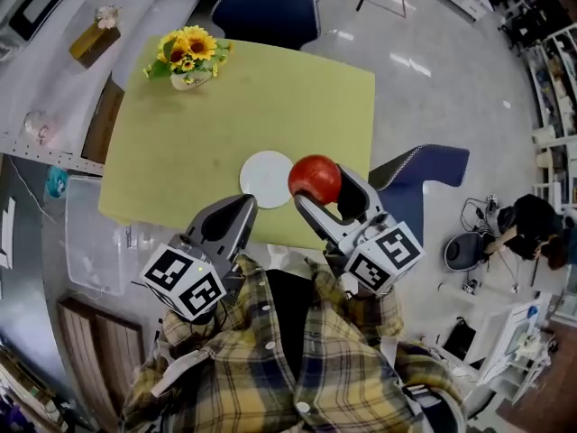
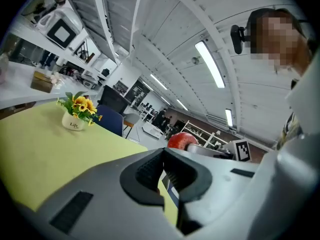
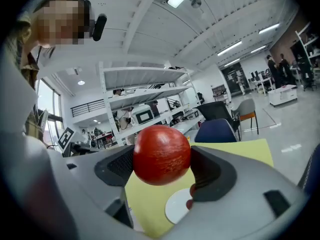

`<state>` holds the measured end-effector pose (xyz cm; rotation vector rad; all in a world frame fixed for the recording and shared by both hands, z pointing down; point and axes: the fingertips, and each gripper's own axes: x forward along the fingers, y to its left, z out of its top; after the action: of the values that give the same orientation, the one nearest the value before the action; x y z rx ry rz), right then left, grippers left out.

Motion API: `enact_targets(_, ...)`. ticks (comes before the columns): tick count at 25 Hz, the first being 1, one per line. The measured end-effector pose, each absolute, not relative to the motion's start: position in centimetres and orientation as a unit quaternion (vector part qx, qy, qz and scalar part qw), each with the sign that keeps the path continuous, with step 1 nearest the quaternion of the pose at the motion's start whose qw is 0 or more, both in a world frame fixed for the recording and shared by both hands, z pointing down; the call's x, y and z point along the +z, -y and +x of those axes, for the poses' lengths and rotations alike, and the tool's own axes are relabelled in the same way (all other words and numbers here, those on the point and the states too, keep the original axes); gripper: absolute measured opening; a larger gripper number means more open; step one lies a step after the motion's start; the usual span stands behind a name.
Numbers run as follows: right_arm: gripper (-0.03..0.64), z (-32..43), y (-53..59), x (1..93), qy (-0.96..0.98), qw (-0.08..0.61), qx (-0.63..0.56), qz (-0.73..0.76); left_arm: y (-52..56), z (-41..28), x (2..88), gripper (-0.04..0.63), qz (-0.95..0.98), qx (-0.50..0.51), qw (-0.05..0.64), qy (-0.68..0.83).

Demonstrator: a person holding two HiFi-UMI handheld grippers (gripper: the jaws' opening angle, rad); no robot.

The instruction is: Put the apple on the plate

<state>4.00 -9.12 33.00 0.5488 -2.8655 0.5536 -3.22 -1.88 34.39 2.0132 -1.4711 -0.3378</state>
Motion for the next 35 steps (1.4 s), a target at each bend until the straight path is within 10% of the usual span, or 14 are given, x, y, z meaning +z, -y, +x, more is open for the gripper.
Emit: enact_targets(35, 0.336, -1.3, 11.5, 40.1, 0.871, 0.151, 0.24, 0.401, 6.3, -13.1, 39.0, 0.008, 0.826, -0.058, 0.386, 0.406)
